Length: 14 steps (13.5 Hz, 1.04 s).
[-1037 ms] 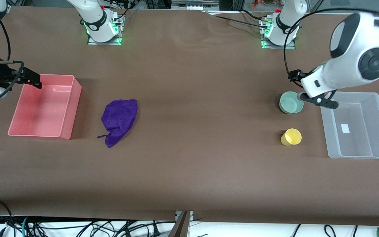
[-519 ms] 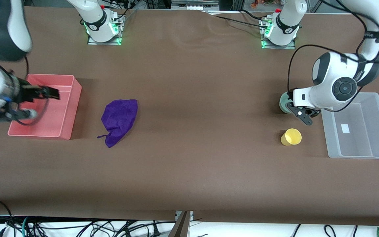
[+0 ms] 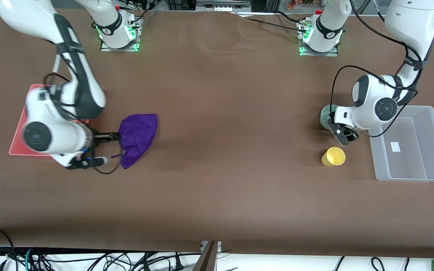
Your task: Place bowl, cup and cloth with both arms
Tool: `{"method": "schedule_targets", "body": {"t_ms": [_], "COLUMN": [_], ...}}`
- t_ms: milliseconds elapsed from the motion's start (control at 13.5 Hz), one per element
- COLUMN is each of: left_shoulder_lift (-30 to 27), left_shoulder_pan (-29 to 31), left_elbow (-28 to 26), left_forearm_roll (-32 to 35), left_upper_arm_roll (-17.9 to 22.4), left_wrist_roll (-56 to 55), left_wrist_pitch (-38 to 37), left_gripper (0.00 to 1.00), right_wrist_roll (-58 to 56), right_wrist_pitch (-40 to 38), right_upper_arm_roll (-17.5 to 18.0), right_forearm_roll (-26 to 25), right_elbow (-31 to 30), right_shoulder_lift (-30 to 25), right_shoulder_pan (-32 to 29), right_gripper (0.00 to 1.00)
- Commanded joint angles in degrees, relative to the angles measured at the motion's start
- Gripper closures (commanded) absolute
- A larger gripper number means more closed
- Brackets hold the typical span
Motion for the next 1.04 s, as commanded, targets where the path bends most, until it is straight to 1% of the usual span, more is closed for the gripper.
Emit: {"method": "schedule_targets", "body": {"t_ms": [0, 222, 296, 370, 444, 519, 593, 741, 815, 889, 963], "left_shoulder_lift": [0.04, -0.57, -0.84, -2.32, -3.81, -4.7, -4.71, -4.01, -2.96, -1.21, 1.33], "left_shoulder_pan": [0.99, 1.16, 2.03, 3.0, 3.01, 3.09, 3.36, 5.11, 6.25, 8.35, 11.15], "left_elbow": [1.05, 1.23, 1.58, 2.54, 4.64, 8.05, 12.18, 21.58, 25.45, 28.53, 31.0], "left_forearm_roll": [0.91, 0.91, 0.82, 0.64, 0.03, 0.03, 0.03, 0.29, 0.73, 0.82, 1.08], "left_upper_arm_roll": [-0.48, -0.48, -0.57, -0.65, -0.66, -0.57, -0.31, -0.13, -0.04, -0.04, 0.05], "left_wrist_roll": [4.04, 4.57, 5.79, 8.41, 10.53, 11.42, 11.78, 14.66, 16.25, 17.65, 19.67], "left_wrist_pitch": [0.03, -0.32, -0.41, -1.89, -6.95, -13.78, -19.86, -30.07, -32.9, -33.8, -33.28], "left_gripper": [1.0, 1.0, 1.0, 1.0, 1.0, 1.0, 1.0, 1.0, 1.0, 1.0, 1.0], "right_wrist_roll": [3.98, 3.98, 3.9, 3.89, 3.46, 3.19, 3.1, 2.4, 2.4, 2.23, 1.18], "right_wrist_pitch": [11.44, 26.03, 29.2, 31.67, 33.7, 33.8, 33.63, 33.02, 31.45, 28.3, 23.05], "right_upper_arm_roll": [1.18, 1.71, 1.8, 1.8, 1.8, 1.8, 1.89, 1.89, 1.89, 1.89, 1.8], "right_forearm_roll": [0.71, 0.71, 0.63, 0.54, 0.28, 0.36, 0.27, 0.27, 0.27, 0.1, -0.08], "right_elbow": [-9.77, -16.99, -17.79, -18.67, -19.55, -19.82, -19.82, -19.3, -18.77, -17.37, -15.01], "right_shoulder_lift": [-1.56, -0.16, 0.98, 2.03, 2.57, 2.66, 2.66, 2.57, 2.05, 1.52, 0.12], "right_shoulder_pan": [1.23, 1.32, 1.4, 1.4, 1.49, 1.49, 1.49, 1.58, 1.49, 1.41, 0.97], "right_gripper": [0.0, 0.0, 0.0, 0.02, 0.4, 0.88, 1.0, 1.0, 1.0, 1.0, 1.0]}}
